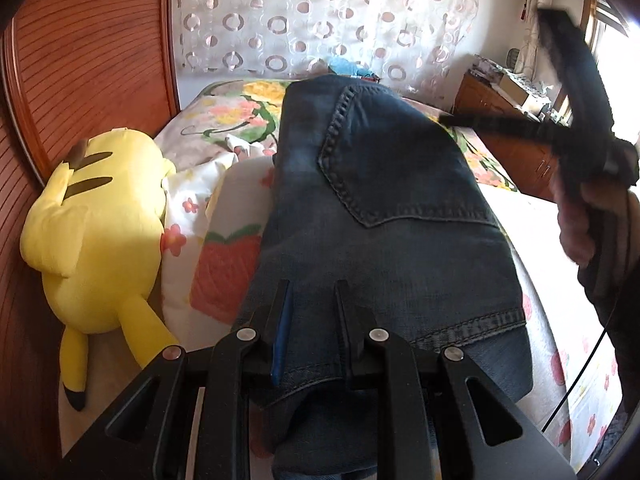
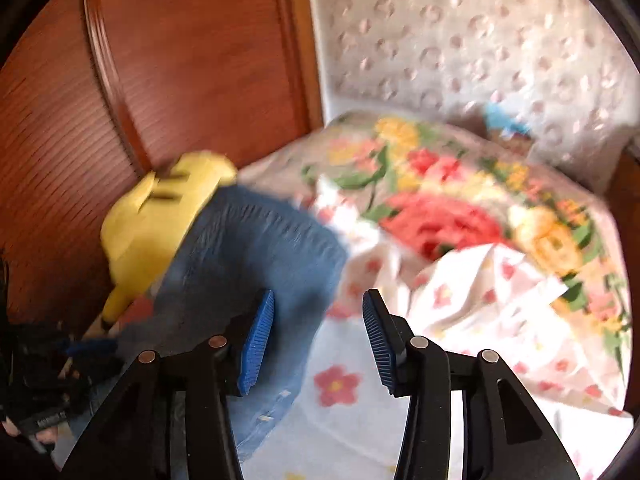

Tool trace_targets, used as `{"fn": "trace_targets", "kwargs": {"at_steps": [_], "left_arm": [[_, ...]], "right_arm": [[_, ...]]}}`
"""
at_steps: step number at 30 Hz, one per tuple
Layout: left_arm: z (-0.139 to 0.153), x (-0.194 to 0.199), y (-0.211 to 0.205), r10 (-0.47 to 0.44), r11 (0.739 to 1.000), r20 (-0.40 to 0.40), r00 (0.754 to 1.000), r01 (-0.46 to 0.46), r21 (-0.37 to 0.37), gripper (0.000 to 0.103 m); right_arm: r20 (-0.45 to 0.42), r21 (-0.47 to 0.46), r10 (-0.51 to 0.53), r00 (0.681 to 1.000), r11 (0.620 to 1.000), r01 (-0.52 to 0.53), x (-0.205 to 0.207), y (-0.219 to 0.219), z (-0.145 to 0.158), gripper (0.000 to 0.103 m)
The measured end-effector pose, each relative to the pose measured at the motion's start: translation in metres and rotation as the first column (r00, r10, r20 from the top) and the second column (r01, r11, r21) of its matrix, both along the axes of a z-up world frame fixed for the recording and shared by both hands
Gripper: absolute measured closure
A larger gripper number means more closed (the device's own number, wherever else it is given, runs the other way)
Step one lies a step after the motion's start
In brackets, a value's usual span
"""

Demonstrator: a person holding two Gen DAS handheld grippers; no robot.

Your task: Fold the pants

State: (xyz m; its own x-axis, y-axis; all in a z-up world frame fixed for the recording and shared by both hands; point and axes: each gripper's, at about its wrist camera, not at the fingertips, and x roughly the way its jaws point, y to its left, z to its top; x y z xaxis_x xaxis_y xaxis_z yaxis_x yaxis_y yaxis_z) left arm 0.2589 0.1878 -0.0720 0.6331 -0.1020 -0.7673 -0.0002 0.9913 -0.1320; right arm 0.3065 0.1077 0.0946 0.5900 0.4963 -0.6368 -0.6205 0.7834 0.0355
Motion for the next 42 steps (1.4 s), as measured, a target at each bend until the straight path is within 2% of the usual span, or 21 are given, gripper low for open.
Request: {"fn": "trace_targets", "kwargs": {"at_steps": [1, 2, 3, 4, 6, 10, 13, 15, 17, 18, 20, 29, 31, 33, 42], "left_arm": [[0.000, -0.001, -0.001, 0.001, 1.000, -0.001, 1.000, -0.001, 0.003, 0.082], [0.000, -0.002, -0.002, 0.004, 1.000, -0.001, 1.000, -0.004, 0.004, 0.082], [0.000, -0.002, -0.002, 0.008, 1.000, -0.003, 1.000, -0.008, 0.003, 0.082], [-0.001, -0.003, -0.003, 0.011, 1.000, -0.004, 1.000, -0.011, 0.005, 0.082], [-0.003, -0.006, -0.004, 0.015, 1.000, -0.004, 1.000, -0.015, 0.012, 0.081], [-0.004, -0.012, -0.002, 0.032, 0.999, -0.005, 0.999, -0.032, 0.001, 0.081], [0.005, -0.018, -0.006, 0.038, 0.999, 0.010, 0.999, -0.038, 0.016, 0.076], [0.013, -0.021, -0.011, 0.034, 0.999, 0.022, 0.999, -0.034, 0.025, 0.073], [0.023, -0.026, -0.018, 0.025, 0.999, 0.045, 0.999, -0.027, 0.033, 0.064], [0.028, -0.030, -0.022, 0.021, 0.999, 0.061, 0.998, -0.023, 0.038, 0.057], [0.038, -0.036, -0.032, 0.007, 0.999, 0.092, 0.996, -0.011, 0.047, 0.055], [0.074, -0.068, -0.086, -0.066, 0.996, 0.195, 0.979, 0.053, 0.072, 0.044], [0.080, -0.076, -0.097, -0.085, 0.995, 0.219, 0.972, 0.071, 0.074, 0.033], [0.087, -0.085, -0.109, -0.103, 0.993, 0.244, 0.964, 0.087, 0.075, 0.027], [0.116, -0.128, -0.153, -0.151, 0.984, 0.345, 0.926, 0.109, 0.138, 0.020]], "right_arm": [[0.027, 0.023, 0.004, 1.000, 1.000, -0.004, -0.008, 0.000, 0.005, 0.055], [0.032, 0.039, 0.033, 0.999, 0.999, -0.034, -0.012, 0.003, 0.009, 0.060], [0.022, 0.049, 0.070, 0.997, 0.996, -0.071, -0.015, 0.009, 0.008, 0.070], [0.004, 0.058, 0.108, 0.994, 0.992, -0.108, -0.017, 0.016, 0.006, 0.072], [-0.012, 0.023, 0.128, 0.992, 0.992, -0.127, -0.019, 0.027, -0.006, 0.072], [-0.047, -0.081, 0.080, 0.996, 0.993, -0.084, -0.013, 0.039, -0.040, 0.072], [-0.050, -0.046, 0.066, 0.997, 0.997, -0.069, -0.021, 0.027, -0.034, 0.072], [-0.018, -0.040, 0.054, 0.998, 0.998, -0.055, -0.031, 0.025, -0.018, 0.072], [0.018, -0.018, 0.045, 0.999, 0.999, -0.045, -0.052, 0.009, -0.004, 0.072], [0.029, -0.002, 0.041, 0.999, 0.999, -0.041, -0.063, -0.002, 0.002, 0.072], [0.046, 0.034, 0.023, 0.999, 0.999, -0.025, -0.084, -0.024, 0.015, 0.072], [0.140, 0.108, -0.089, 0.986, 0.991, 0.074, -0.176, -0.122, 0.011, 0.072], [0.163, 0.111, -0.120, 0.979, 0.989, 0.102, -0.203, -0.136, 0.014, 0.072], [0.180, 0.120, -0.148, 0.972, 0.984, 0.128, -0.225, -0.147, 0.014, 0.072], [0.242, 0.167, -0.262, 0.934, 0.960, 0.226, -0.300, -0.172, 0.010, 0.072]]}}
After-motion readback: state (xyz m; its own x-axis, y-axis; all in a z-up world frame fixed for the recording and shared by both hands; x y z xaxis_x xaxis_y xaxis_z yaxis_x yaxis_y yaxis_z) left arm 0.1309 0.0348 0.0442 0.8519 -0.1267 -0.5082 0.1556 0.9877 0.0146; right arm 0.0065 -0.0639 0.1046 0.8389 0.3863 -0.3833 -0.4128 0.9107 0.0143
